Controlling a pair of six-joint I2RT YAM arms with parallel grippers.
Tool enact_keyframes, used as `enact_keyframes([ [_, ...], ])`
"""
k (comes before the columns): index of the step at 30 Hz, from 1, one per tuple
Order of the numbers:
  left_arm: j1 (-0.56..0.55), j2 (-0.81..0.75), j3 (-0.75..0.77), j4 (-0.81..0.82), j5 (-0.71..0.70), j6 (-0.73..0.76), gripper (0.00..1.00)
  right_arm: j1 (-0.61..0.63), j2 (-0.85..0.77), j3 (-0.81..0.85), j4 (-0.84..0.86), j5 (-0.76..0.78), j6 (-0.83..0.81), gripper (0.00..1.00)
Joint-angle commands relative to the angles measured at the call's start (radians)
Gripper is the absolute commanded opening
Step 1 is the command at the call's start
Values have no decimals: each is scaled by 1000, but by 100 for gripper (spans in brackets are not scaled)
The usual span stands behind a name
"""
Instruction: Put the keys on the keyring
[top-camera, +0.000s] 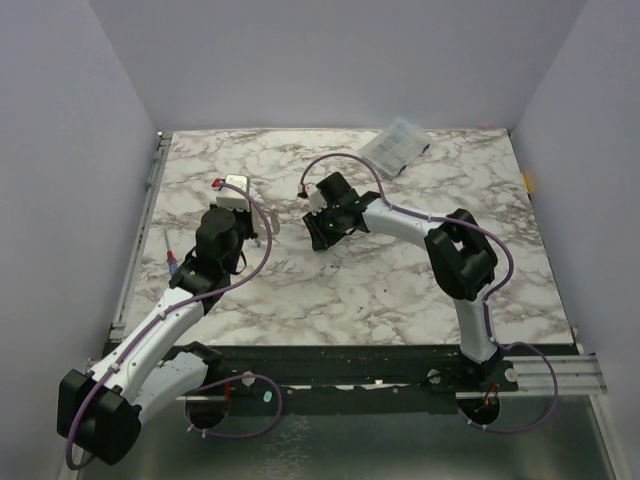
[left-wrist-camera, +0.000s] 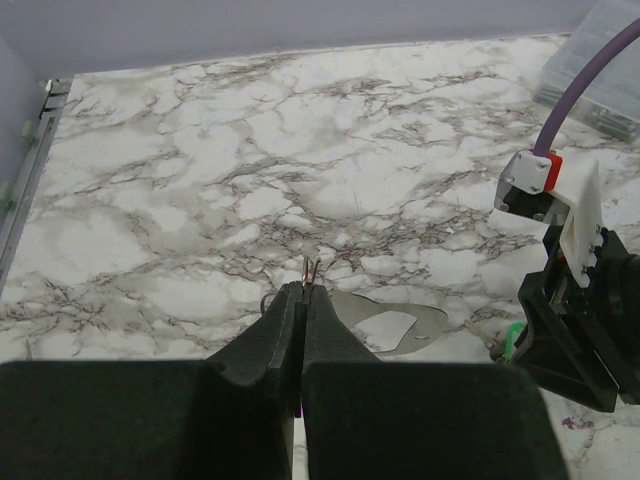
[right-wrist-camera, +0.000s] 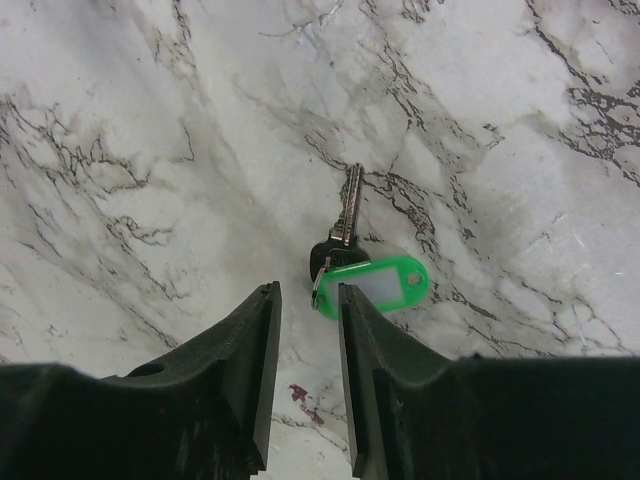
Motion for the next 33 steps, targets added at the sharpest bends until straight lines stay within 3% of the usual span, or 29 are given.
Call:
enact_keyframes([
  [1,5,2,27,7,17,11,0,9,-5,26,-37,23,3,39],
  [10,5,2,28,7,19,10,0,11,-16,0,-27,40,37,44],
  [21,5,5,27,7,26,8,0,18,14,2,-29,68,33,32],
  [33,4,7,27,6,32,6,0,23,28,0,-28,77,32,32],
])
